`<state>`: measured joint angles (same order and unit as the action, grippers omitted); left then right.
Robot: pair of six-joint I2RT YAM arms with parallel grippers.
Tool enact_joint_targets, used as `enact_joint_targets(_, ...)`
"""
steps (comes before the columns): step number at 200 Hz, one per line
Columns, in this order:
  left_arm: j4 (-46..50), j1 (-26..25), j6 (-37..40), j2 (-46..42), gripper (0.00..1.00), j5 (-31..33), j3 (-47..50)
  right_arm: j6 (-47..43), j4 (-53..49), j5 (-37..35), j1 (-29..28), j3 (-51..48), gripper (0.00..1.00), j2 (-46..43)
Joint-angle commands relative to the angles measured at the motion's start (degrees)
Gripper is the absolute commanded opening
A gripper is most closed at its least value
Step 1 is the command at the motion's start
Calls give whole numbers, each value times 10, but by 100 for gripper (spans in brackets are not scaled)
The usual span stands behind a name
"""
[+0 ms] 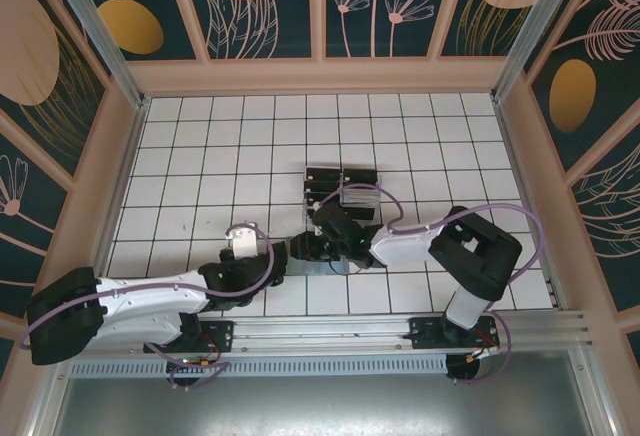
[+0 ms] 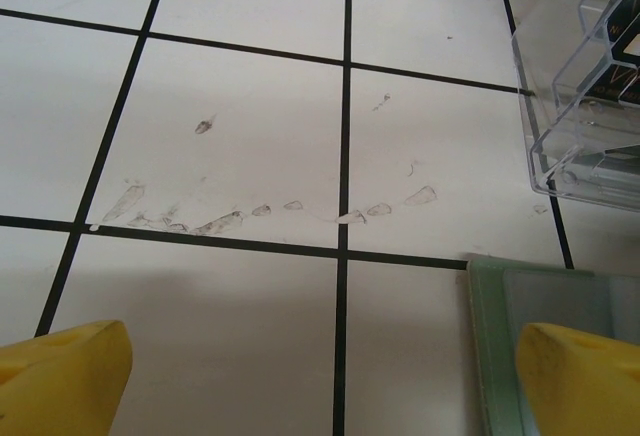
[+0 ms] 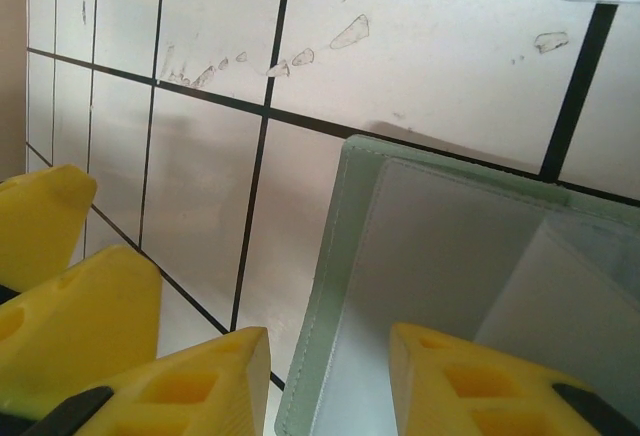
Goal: Put the credit cards into the card holder
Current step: Flip over the card slot in the card holder.
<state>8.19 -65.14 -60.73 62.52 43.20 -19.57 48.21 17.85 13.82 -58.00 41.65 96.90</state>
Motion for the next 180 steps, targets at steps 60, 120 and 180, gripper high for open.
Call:
enact_joint_targets(60, 39, 2, -22, -37, 97, 25, 12, -1, 56, 29, -8, 44, 35, 49)
enact_joint_targets(120, 63, 2, -45, -69, 97, 38, 21, -32, 22, 39, -5, 138, 34, 64)
enact_joint_targets(180, 74, 3, -53, -82, 97, 43, 26, -59, -17, 30, 18, 185, 35, 26)
